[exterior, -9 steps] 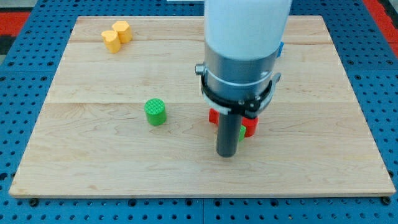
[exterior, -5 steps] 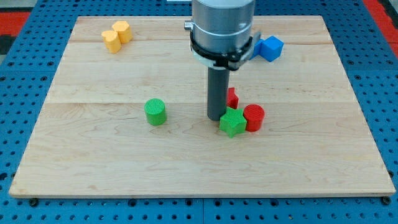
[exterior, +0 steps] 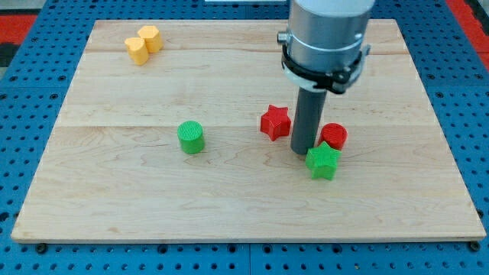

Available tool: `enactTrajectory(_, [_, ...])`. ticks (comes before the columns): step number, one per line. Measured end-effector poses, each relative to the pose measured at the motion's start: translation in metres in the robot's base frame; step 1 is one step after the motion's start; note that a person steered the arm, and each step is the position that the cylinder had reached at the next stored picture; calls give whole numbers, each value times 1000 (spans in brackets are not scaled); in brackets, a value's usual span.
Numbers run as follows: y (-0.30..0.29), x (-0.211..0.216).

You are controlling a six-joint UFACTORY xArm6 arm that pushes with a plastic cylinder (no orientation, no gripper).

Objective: Separate green star from the red blocks

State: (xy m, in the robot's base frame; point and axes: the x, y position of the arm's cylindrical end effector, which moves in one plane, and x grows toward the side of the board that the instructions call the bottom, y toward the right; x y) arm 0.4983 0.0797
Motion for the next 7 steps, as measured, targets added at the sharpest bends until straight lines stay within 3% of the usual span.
enactTrajectory(1, [13,28])
enactTrajectory(3, [71,35])
enactTrajectory(4, [41,5])
enactTrajectory(5, [-50,-7])
enactTrajectory(7, [-134,37])
